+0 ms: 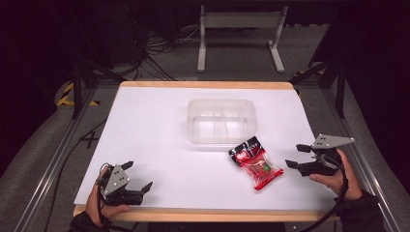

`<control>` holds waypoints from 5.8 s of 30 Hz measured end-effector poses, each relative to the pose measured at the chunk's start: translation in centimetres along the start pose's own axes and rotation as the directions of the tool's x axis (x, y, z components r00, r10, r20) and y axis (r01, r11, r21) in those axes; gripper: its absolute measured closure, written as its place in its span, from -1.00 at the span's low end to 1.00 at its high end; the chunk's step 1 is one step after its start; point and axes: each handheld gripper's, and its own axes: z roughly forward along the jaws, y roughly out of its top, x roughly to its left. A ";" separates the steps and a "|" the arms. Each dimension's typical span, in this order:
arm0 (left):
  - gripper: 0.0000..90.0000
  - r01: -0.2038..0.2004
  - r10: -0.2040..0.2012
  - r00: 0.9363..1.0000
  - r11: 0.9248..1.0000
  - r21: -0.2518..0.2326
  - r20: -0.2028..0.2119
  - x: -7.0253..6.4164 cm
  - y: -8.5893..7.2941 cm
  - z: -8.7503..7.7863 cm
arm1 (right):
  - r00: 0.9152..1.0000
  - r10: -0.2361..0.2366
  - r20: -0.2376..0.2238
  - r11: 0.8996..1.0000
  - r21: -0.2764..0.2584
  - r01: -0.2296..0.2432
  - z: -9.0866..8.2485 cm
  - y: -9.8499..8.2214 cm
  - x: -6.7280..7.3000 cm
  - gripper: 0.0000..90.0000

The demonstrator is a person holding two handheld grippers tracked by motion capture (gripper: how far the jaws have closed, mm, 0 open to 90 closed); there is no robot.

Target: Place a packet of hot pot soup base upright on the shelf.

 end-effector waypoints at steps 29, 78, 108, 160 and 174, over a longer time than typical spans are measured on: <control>-0.84 -0.007 0.007 1.000 1.000 0.021 -0.004 -0.4 -0.4 -0.3 | 0.958 0.086 -0.274 0.986 0.163 -0.042 12.9 5.1 -2.4 -0.90; -0.84 -0.008 0.008 1.000 1.000 0.017 -0.007 -0.4 -0.3 -0.5 | 0.939 -0.224 -0.263 0.973 -0.114 0.200 0.2 7.8 5.1 1.00; -0.84 -0.016 0.016 1.000 1.000 0.012 0.004 -0.4 -0.1 -0.3 | 0.987 -0.145 -0.065 0.952 -0.280 0.122 -1.5 13.4 7.6 1.00; -0.84 -0.017 0.017 1.000 1.000 0.000 0.018 -0.3 -0.2 -0.3 | 0.974 0.161 0.161 0.966 -0.229 -0.122 13.8 22.7 4.3 1.00; -0.84 -0.020 0.019 1.000 1.000 0.007 0.013 -0.3 -0.2 -0.2 | 0.988 0.102 0.119 0.976 -0.206 -0.076 13.3 19.8 4.8 0.97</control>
